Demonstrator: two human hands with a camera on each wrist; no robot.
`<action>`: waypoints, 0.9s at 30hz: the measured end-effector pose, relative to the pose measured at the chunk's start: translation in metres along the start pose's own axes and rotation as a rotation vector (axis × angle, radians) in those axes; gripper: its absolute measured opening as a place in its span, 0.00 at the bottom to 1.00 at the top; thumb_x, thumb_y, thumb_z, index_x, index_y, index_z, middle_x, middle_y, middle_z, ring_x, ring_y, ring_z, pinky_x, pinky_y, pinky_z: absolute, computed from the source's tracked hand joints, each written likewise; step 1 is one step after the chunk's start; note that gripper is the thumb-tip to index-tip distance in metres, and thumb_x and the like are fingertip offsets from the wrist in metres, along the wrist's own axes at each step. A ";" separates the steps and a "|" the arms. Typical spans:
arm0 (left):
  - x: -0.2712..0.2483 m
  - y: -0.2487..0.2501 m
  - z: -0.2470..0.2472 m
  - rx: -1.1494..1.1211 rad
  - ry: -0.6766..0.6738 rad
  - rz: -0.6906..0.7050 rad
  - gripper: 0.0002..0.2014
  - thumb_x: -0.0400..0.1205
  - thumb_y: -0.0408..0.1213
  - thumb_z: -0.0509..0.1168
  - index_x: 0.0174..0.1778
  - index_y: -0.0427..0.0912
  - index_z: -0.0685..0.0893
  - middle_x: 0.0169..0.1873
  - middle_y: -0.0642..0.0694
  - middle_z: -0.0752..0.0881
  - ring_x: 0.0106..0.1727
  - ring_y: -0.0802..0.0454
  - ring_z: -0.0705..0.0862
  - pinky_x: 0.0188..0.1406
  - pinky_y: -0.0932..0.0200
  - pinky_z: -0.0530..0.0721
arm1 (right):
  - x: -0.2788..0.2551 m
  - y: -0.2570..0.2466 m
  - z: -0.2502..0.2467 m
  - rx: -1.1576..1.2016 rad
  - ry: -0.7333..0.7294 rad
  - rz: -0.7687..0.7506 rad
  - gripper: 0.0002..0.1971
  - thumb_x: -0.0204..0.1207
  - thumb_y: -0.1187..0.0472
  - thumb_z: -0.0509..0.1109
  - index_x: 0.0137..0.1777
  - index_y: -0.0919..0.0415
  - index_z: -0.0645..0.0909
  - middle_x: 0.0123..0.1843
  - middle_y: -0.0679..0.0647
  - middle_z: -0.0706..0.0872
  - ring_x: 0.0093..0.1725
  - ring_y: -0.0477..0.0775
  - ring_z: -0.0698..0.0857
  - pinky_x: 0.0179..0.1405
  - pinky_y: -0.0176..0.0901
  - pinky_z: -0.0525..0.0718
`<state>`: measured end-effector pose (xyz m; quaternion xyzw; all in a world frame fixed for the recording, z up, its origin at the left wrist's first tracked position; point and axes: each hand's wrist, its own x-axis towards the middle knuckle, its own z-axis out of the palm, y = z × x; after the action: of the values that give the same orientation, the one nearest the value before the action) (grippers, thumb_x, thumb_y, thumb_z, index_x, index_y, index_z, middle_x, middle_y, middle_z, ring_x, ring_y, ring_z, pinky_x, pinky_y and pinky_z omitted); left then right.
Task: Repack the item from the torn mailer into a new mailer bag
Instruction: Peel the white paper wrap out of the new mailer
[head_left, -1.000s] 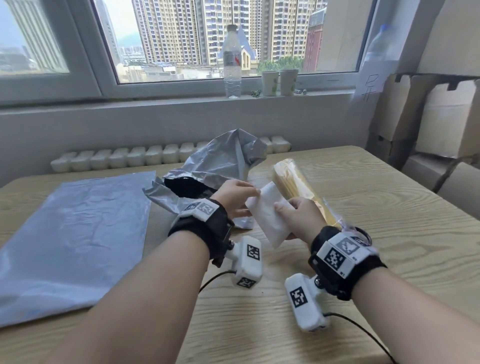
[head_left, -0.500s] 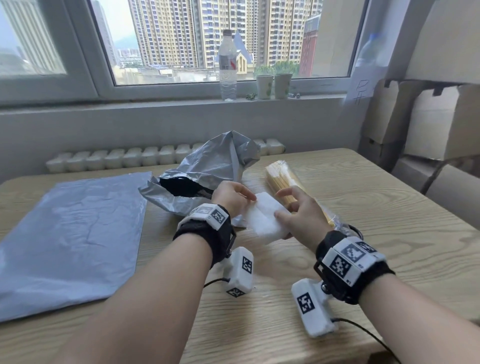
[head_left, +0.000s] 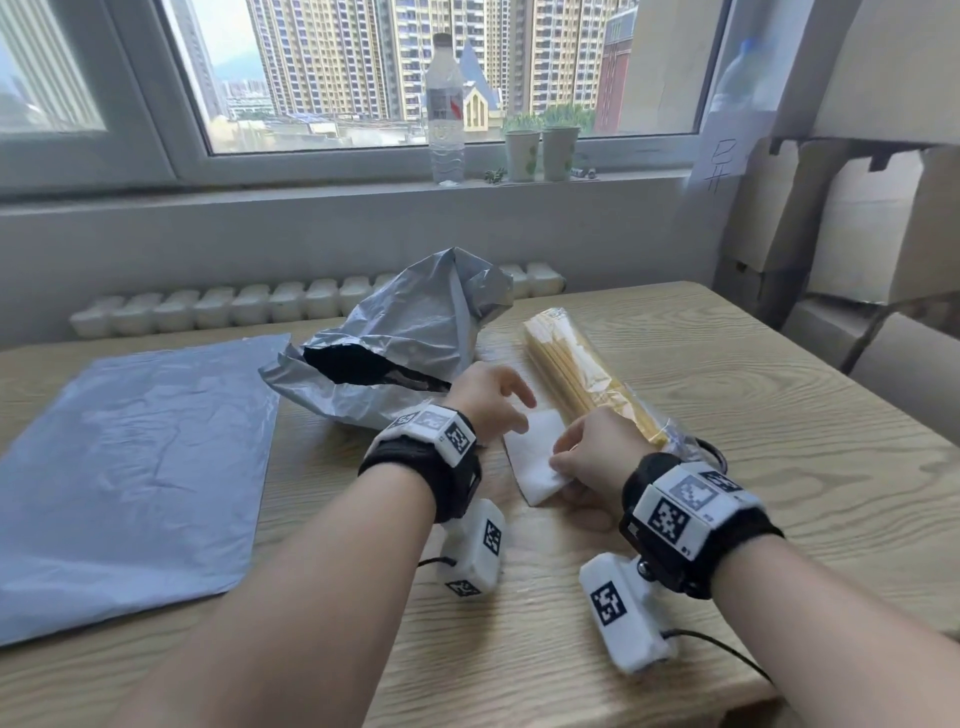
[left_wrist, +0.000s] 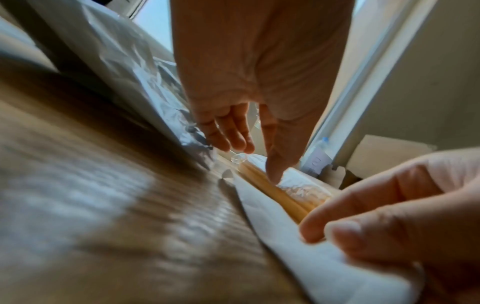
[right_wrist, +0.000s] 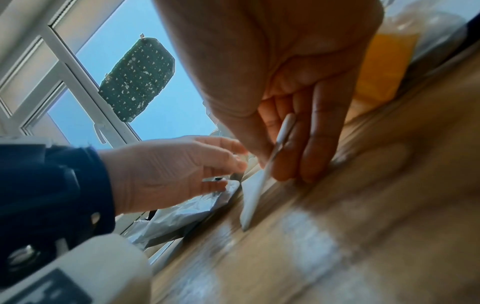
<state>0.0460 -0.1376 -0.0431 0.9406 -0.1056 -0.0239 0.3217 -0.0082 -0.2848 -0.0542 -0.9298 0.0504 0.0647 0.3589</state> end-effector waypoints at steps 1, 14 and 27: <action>-0.002 0.000 0.001 0.083 -0.040 0.004 0.11 0.69 0.36 0.77 0.47 0.48 0.90 0.48 0.51 0.84 0.49 0.55 0.82 0.46 0.62 0.81 | 0.000 0.000 0.000 -0.010 -0.001 -0.003 0.09 0.72 0.63 0.74 0.51 0.62 0.87 0.45 0.59 0.91 0.49 0.59 0.89 0.55 0.55 0.87; -0.012 0.010 0.007 0.312 -0.083 -0.016 0.09 0.68 0.37 0.79 0.43 0.45 0.91 0.46 0.48 0.90 0.48 0.52 0.86 0.49 0.60 0.86 | -0.019 -0.023 -0.019 -0.505 0.214 -0.223 0.11 0.75 0.60 0.70 0.54 0.51 0.87 0.59 0.50 0.81 0.56 0.56 0.84 0.52 0.45 0.81; -0.028 0.009 -0.004 0.195 0.045 0.003 0.07 0.76 0.31 0.72 0.38 0.48 0.91 0.42 0.52 0.85 0.50 0.52 0.86 0.47 0.60 0.84 | -0.020 -0.015 -0.012 -0.436 0.064 -0.161 0.09 0.72 0.65 0.70 0.48 0.55 0.89 0.53 0.53 0.88 0.53 0.54 0.86 0.53 0.45 0.86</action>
<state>0.0176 -0.1359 -0.0353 0.9676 -0.1014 0.0081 0.2311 -0.0244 -0.2807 -0.0320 -0.9879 -0.0279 0.0158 0.1518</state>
